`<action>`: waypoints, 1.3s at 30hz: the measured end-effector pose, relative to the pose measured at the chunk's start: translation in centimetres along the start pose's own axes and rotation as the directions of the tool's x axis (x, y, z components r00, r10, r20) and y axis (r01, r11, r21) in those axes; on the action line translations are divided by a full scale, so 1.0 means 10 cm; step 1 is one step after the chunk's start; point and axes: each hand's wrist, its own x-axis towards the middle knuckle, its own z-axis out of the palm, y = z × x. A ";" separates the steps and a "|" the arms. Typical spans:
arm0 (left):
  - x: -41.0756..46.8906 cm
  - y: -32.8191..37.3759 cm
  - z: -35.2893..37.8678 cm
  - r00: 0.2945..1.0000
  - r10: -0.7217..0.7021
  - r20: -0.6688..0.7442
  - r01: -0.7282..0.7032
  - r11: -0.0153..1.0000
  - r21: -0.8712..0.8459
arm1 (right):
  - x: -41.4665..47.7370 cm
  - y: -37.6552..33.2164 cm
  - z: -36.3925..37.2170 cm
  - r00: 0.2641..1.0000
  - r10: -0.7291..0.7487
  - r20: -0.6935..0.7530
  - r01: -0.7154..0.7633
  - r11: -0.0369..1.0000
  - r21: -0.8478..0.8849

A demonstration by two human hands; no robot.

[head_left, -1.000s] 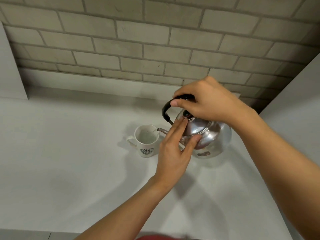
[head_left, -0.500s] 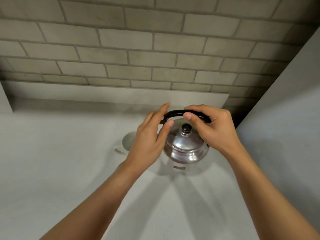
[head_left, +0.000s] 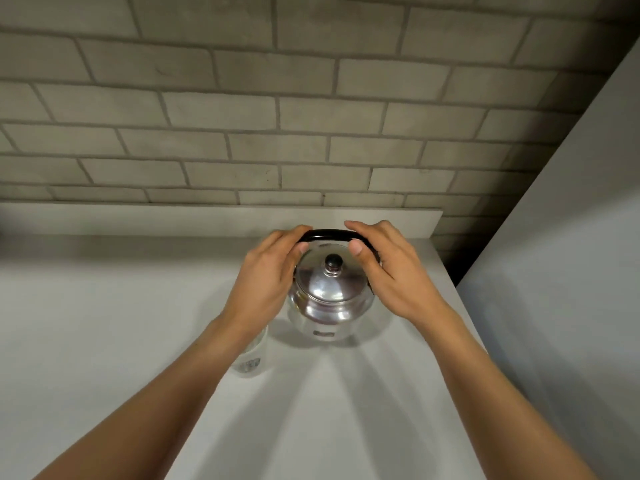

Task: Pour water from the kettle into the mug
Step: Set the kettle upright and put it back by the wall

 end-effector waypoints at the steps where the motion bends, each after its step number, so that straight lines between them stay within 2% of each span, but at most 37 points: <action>1: 0.08 -0.07 0.01 1.000 0.012 -0.014 -0.012 1.000 0.018 | 0.06 0.07 0.02 1.000 0.019 0.011 -0.019 0.998 -0.052; 4: 0.34 -0.32 0.04 1.000 0.010 -0.020 -0.010 0.999 0.033 | 0.30 0.25 0.07 0.995 0.080 0.066 -0.070 0.988 -0.140; 10: 0.76 -0.84 0.26 0.998 -0.065 0.021 0.065 0.998 0.003 | 0.86 0.54 0.38 0.977 0.123 0.172 -0.121 0.992 -0.025; 13: 0.80 -0.95 0.36 0.988 -0.146 0.047 0.149 0.987 -0.057 | 0.96 0.67 0.49 0.972 0.141 0.191 -0.140 0.990 -0.017; 19: 0.95 -1.17 0.51 0.968 -0.229 0.107 0.236 0.970 -0.060 | 1.16 0.89 0.68 0.963 0.157 0.221 -0.158 0.987 -0.012; 31: 1.05 -1.45 0.66 0.970 -0.212 0.118 0.218 0.975 -0.038 | 1.24 1.11 0.82 0.952 0.145 0.270 -0.142 0.989 -0.032; 36: 1.06 -1.51 0.71 0.968 -0.225 0.109 0.229 0.973 -0.032 | 1.25 1.12 0.85 0.959 0.154 0.238 -0.150 0.988 -0.033; 39: 1.06 -1.48 0.67 0.949 -0.262 0.173 0.274 0.961 -0.048 | 1.23 1.09 0.84 0.946 0.200 0.255 -0.199 0.980 -0.028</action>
